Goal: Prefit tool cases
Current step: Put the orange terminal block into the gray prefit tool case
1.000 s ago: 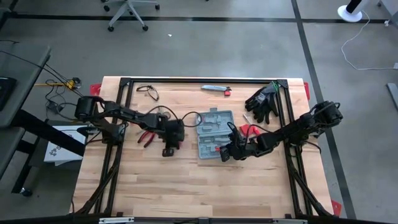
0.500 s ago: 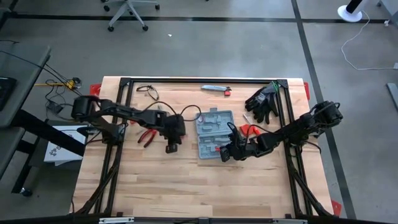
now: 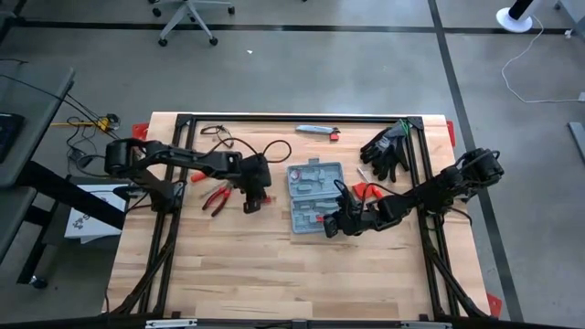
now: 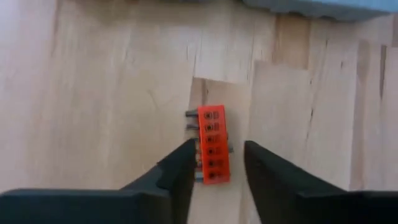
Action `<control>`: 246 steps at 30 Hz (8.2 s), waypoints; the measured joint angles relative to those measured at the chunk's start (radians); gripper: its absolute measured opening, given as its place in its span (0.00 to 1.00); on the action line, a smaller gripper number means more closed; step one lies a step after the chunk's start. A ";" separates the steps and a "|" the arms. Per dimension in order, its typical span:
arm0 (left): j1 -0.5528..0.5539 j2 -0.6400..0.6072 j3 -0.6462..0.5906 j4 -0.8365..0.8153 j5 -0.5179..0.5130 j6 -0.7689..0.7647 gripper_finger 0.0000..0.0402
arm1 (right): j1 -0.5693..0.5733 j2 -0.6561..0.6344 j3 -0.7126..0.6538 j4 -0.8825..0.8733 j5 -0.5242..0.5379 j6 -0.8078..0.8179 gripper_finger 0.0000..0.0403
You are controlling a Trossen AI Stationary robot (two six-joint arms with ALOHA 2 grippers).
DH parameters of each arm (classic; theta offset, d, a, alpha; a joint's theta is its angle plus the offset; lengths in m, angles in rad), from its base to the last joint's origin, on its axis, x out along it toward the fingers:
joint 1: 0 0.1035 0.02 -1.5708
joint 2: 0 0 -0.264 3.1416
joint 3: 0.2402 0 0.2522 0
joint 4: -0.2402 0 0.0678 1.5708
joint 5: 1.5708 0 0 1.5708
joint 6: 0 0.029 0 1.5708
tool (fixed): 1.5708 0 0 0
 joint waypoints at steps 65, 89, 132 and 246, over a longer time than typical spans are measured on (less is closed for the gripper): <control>-0.067 0.052 -0.006 0.012 -0.104 -0.132 0.20 | -0.021 -0.026 0.000 -0.024 0.019 -0.008 0.00; -0.129 0.044 0.142 0.128 -0.053 -0.166 0.20 | -0.044 -0.055 0.000 -0.033 0.042 -0.059 0.00; -0.300 0.316 0.197 0.471 -0.173 -0.228 0.20 | -0.203 -0.080 0.000 0.014 -0.166 -0.395 0.00; -0.190 -0.038 0.271 -0.006 -0.126 -0.103 0.42 | -0.191 -0.123 0.199 0.050 -0.197 -0.481 0.00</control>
